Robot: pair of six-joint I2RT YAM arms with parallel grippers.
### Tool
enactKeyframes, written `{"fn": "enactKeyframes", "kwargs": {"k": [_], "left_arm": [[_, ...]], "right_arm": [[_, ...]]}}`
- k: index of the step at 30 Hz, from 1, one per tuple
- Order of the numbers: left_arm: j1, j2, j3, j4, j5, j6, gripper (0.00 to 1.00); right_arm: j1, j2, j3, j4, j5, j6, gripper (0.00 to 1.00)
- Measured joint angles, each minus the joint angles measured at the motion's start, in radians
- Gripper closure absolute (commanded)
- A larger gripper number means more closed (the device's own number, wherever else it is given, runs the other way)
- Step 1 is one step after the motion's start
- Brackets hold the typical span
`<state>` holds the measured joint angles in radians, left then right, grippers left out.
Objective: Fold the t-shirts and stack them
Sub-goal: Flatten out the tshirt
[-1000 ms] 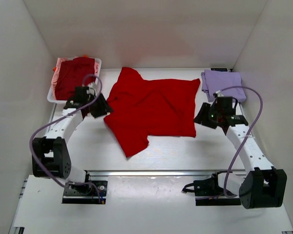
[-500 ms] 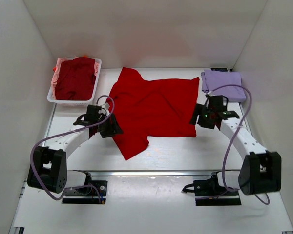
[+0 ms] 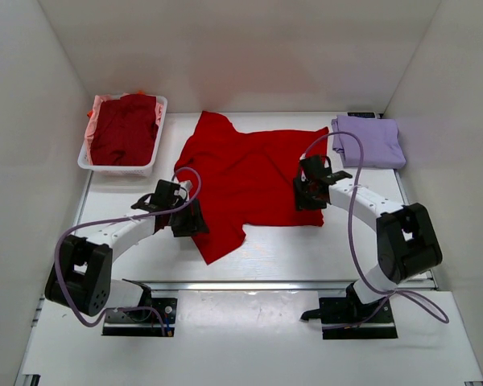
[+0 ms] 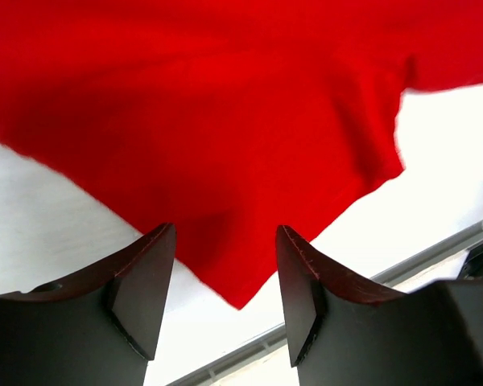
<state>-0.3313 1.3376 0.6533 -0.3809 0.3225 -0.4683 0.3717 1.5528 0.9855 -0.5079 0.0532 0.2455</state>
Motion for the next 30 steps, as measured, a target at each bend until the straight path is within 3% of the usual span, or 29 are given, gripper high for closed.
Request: {"fn": "enactKeyframes", "kwargs": {"k": [15, 17, 19, 20, 30], "left_arm": [[-0.045, 0.011, -0.037, -0.001, -0.009, -0.011, 0.37], [-0.053, 0.011, -0.045, -0.004, -0.010, -0.016, 0.37], [-0.064, 0.006, -0.052, -0.003, -0.018, -0.022, 0.37], [-0.069, 0.003, -0.055, -0.003, -0.021, -0.026, 0.36], [-0.087, -0.020, -0.057, -0.053, -0.060, -0.019, 0.34]], "right_arm": [[0.094, 0.098, 0.000, 0.011, 0.019, 0.002, 0.63], [0.092, 0.114, 0.000, 0.011, 0.019, 0.005, 0.69], [0.088, 0.121, -0.002, 0.011, 0.017, 0.008, 0.94], [0.085, 0.121, -0.002, 0.013, 0.016, 0.006, 1.00], [0.079, 0.121, -0.002, 0.020, 0.006, 0.018, 0.99]]}}
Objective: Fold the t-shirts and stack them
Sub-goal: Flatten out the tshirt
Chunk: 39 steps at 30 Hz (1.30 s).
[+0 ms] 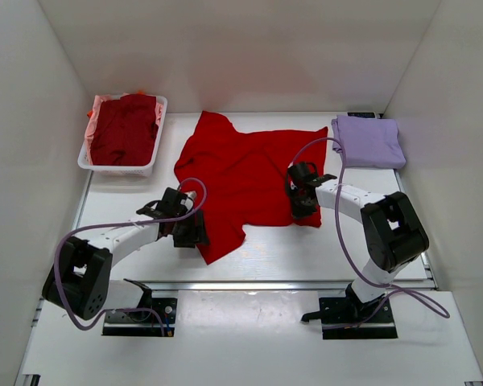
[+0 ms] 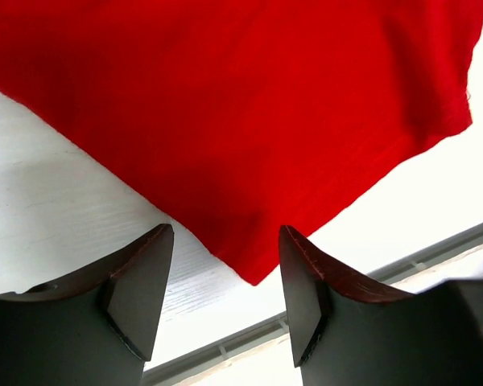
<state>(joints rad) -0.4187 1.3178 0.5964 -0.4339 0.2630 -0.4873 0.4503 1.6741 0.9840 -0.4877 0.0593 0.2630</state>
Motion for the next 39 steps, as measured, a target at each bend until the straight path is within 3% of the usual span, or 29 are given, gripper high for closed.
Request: {"fn": "enactKeyframes", "kwargs": {"k": [3, 5, 7, 14, 22, 29, 33, 39], "left_arm": [[-0.016, 0.000, 0.001, -0.006, -0.008, 0.002, 0.36], [-0.026, 0.004, 0.002, -0.004, -0.013, -0.002, 0.56], [-0.035, 0.026, 0.002, 0.003, -0.019, -0.008, 0.99], [-0.053, 0.126, 0.054, 0.046, 0.008, 0.003, 1.00], [-0.010, 0.080, 0.049, -0.011, -0.051, 0.057, 1.00], [0.018, 0.023, 0.048, -0.081, -0.070, 0.095, 1.00], [0.046, -0.101, 0.072, -0.171, -0.071, 0.099, 1.00], [0.151, -0.323, 0.329, -0.278, -0.092, 0.094, 1.00]], "right_arm": [[0.000, 0.000, 0.000, 0.000, 0.000, 0.000, 1.00], [0.000, 0.000, 0.000, -0.001, 0.000, 0.000, 1.00], [-0.001, -0.003, 0.000, -0.003, 0.000, 0.000, 1.00], [-0.105, -0.175, -0.003, -0.028, -0.034, 0.008, 1.00], [-0.499, -0.539, -0.108, -0.021, -0.129, 0.072, 1.00], [-0.497, -0.539, -0.188, -0.100, -0.143, 0.078, 1.00], [-0.521, -0.602, -0.197, -0.159, -0.143, 0.083, 1.00], [-0.550, -0.772, -0.091, -0.233, -0.163, 0.093, 1.00]]}}
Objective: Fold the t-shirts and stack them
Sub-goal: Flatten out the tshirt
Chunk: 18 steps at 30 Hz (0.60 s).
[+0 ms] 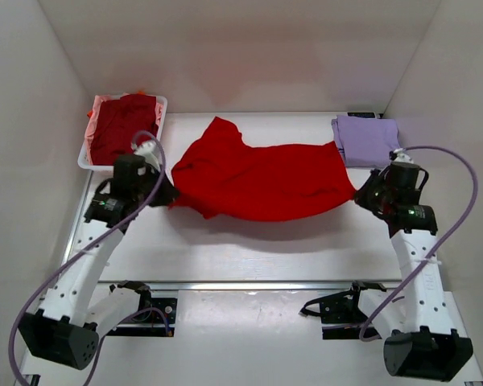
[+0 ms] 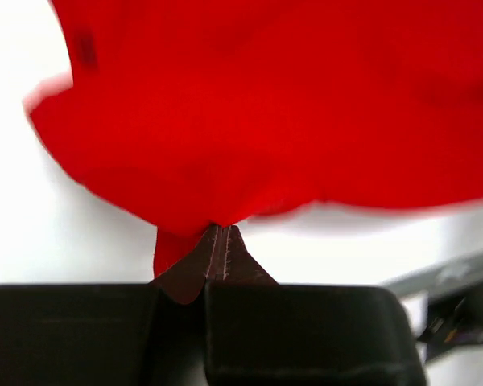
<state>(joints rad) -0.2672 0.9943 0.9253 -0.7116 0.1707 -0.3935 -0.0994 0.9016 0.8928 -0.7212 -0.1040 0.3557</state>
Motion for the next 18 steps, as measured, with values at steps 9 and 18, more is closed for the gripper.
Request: {"fn": "enactKeyframes", "kwargs": {"k": [9, 18], "left_arm": [[0.026, -0.009, 0.477, -0.046, -0.098, 0.009, 1.00], [-0.063, 0.054, 0.943, -0.032, -0.223, 0.053, 1.00]], "right_arm": [[0.026, -0.047, 0.291, 0.000, -0.012, 0.007, 1.00], [0.040, -0.026, 0.674, -0.005, -0.014, 0.007, 1.00]]}}
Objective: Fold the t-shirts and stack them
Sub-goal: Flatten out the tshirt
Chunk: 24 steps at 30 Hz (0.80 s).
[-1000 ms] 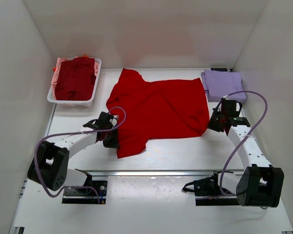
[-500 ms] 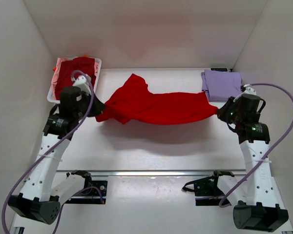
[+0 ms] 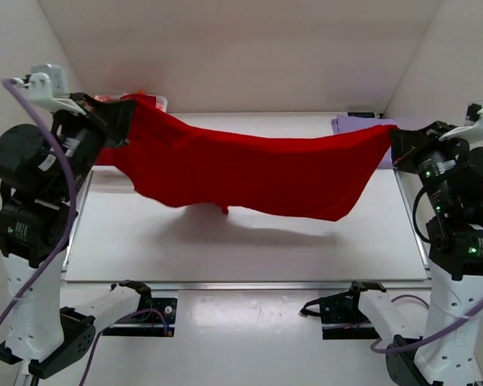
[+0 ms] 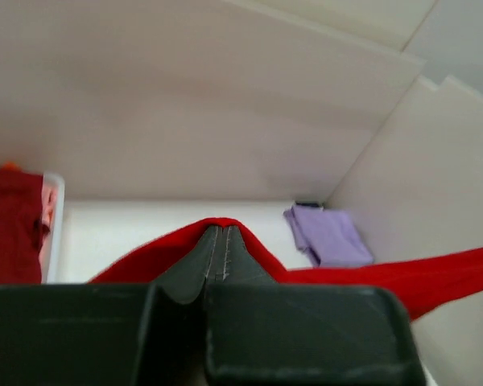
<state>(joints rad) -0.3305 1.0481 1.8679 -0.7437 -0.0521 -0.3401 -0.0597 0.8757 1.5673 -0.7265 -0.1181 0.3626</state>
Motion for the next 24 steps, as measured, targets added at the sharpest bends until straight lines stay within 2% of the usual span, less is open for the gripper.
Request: {"fn": "enactKeyframes", "kwargs": {"k": [4, 9, 14, 17, 20, 22, 24], "left_arm": [[0.029, 0.014, 0.037, 0.032, 0.014, 0.003, 1.00], [0.113, 0.073, -0.112, 0.103, 0.102, -0.009, 1.00], [0.146, 0.365, -0.124, 0.119, 0.206, -0.008, 1.00], [0.168, 0.592, 0.013, 0.078, 0.259, -0.008, 1.00], [0.196, 0.796, 0.282, 0.019, 0.307, -0.020, 1.00], [0.228, 0.811, 0.338, 0.056, 0.342, -0.047, 1.00], [0.270, 0.763, 0.343, 0.077, 0.386, -0.077, 1.00]], "right_arm": [[0.007, 0.039, 0.069, 0.016, -0.027, 0.000, 1.00], [0.040, 0.181, 0.005, 0.057, -0.060, -0.003, 1.00], [0.128, 0.472, -0.008, 0.087, -0.058, -0.033, 1.00], [0.156, 0.637, 0.059, 0.058, -0.050, -0.054, 1.00], [0.187, 0.757, 0.237, 0.004, -0.011, -0.087, 0.99], [0.205, 0.785, 0.363, -0.010, 0.024, -0.106, 1.00], [0.208, 0.777, 0.462, -0.012, 0.030, -0.116, 1.00]]}}
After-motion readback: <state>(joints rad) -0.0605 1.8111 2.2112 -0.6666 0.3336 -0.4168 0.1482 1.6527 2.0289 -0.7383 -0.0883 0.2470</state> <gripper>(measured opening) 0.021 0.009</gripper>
